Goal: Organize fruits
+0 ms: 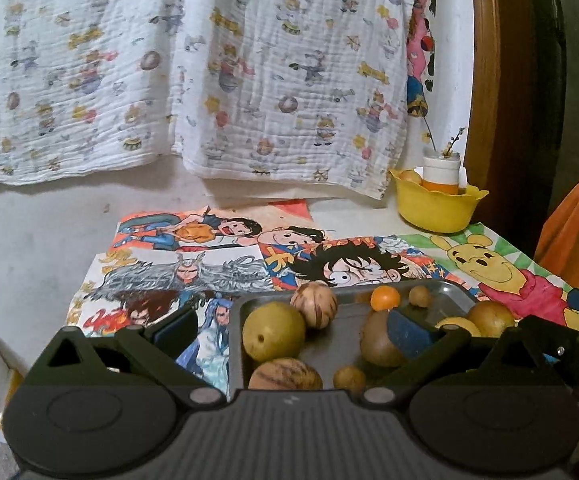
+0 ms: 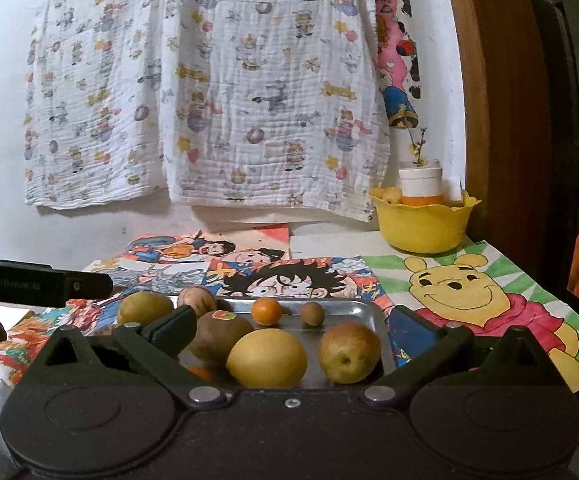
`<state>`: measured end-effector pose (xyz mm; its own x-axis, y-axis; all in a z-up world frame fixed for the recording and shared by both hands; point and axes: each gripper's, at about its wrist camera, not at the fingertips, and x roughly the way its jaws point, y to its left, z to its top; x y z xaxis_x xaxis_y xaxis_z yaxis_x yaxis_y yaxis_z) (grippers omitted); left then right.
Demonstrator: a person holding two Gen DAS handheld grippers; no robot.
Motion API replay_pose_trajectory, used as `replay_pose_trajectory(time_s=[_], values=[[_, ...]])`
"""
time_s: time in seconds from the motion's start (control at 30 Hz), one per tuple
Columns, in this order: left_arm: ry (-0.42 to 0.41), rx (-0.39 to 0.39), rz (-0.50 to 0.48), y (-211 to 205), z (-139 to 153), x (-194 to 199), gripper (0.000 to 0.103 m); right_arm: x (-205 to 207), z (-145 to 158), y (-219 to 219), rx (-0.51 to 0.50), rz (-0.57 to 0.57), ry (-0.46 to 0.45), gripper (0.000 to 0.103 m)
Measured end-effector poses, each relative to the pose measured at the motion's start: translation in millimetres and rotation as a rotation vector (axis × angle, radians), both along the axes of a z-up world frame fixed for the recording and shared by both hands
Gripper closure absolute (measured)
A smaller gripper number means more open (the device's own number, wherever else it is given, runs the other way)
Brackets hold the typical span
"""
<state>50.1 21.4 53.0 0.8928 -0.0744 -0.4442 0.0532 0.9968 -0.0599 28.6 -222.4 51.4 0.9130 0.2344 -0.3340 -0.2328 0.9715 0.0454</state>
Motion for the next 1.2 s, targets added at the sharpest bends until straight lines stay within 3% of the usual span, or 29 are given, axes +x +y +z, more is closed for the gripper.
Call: replay_pose_trajectory(time_s=[0.63, 1.2], values=[[-0.011, 0.027, 0.037, -3, -32, -62, 0.000, -37, -20, -7, 0.005, 0.044, 0.015, 0.001], [0.049, -0.024, 0.053, 3, -48, -69, 0.000, -35, -36, -4, 0.003, 0.058, 0.073, 0.001]])
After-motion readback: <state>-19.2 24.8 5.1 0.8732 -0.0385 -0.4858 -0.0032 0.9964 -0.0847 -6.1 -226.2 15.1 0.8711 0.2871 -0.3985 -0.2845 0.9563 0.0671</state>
